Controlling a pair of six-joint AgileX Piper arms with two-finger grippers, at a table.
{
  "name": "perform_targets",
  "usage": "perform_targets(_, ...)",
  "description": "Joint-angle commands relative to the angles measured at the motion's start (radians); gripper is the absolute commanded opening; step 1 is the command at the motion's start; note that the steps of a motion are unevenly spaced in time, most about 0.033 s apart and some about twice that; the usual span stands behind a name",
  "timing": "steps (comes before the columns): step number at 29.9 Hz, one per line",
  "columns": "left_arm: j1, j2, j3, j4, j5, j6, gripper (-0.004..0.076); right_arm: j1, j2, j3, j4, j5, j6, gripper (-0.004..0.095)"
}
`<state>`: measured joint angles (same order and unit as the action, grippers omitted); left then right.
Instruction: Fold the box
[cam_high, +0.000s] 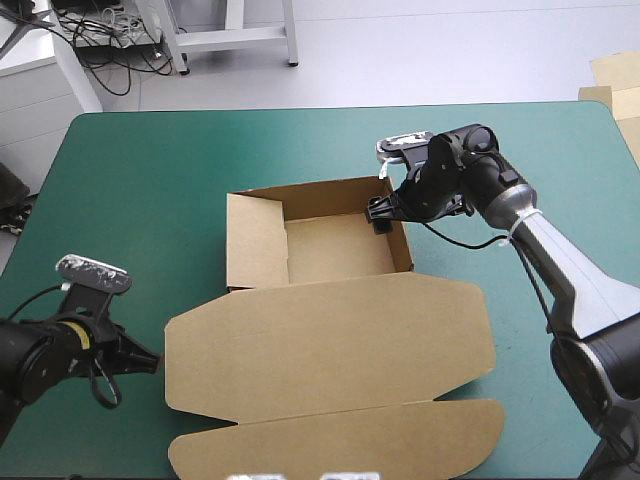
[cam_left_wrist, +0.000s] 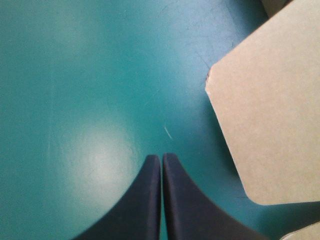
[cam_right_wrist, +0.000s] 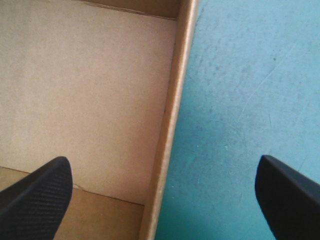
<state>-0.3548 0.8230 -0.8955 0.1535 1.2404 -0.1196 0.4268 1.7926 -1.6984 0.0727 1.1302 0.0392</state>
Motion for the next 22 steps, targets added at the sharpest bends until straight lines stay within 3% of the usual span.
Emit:
perform_targets(1, -0.007, -0.079, 0.034, 0.011, -0.043, -0.029, -0.001, -0.006, -0.017, -0.029, 0.01, -0.049, -0.01, 0.0909)
perform_targets(6, -0.007, -0.166, 0.084, 0.011, -0.043, -0.037, -0.001, -0.006, 0.007, -0.029, 0.008, -0.066, -0.01, 0.0807)
perform_targets(22, -0.007, -0.248, 0.111, 0.013, -0.044, -0.074, -0.001, -0.006, 0.066, -0.029, 0.005, -0.098, -0.02, 0.0086)
